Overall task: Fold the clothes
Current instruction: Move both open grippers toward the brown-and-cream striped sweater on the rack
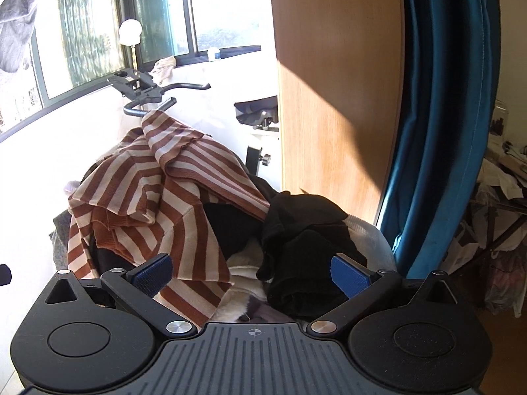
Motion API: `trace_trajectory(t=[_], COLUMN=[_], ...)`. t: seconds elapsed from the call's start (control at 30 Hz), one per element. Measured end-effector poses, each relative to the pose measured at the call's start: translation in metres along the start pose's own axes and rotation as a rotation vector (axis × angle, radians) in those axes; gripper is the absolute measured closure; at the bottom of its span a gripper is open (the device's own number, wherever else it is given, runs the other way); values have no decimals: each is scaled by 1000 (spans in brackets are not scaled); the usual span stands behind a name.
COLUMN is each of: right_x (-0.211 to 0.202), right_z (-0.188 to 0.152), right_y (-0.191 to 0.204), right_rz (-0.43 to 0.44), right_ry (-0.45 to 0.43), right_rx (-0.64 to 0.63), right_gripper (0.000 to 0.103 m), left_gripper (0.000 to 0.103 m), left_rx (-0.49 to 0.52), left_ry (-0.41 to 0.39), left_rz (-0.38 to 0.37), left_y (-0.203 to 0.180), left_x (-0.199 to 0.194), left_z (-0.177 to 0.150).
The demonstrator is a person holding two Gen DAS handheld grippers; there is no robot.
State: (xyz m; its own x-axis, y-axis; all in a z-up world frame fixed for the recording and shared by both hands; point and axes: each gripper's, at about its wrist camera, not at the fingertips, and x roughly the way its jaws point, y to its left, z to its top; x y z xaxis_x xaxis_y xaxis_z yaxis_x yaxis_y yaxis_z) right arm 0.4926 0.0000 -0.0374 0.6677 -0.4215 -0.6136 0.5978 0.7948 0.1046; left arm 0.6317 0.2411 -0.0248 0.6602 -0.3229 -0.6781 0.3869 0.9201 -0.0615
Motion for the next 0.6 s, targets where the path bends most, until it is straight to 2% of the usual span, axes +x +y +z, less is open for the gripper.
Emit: trace_trajectory(t=[0.13, 0.37, 0.6], right_x=[2, 17, 58], right_z=[-2, -2, 12], right_y=[18, 34, 51], right_rz=[-34, -41, -34], right_ry=[12, 27, 33], right_rx=[-10, -9, -23], right_gripper=[1, 1, 1], left_gripper=[0, 0, 0], left_rx=[18, 29, 44], left_ry=[11, 61, 73], left_rz=[-13, -30, -1], left_y=[11, 19, 23], left_x=[10, 37, 72], left_z=[3, 6, 29])
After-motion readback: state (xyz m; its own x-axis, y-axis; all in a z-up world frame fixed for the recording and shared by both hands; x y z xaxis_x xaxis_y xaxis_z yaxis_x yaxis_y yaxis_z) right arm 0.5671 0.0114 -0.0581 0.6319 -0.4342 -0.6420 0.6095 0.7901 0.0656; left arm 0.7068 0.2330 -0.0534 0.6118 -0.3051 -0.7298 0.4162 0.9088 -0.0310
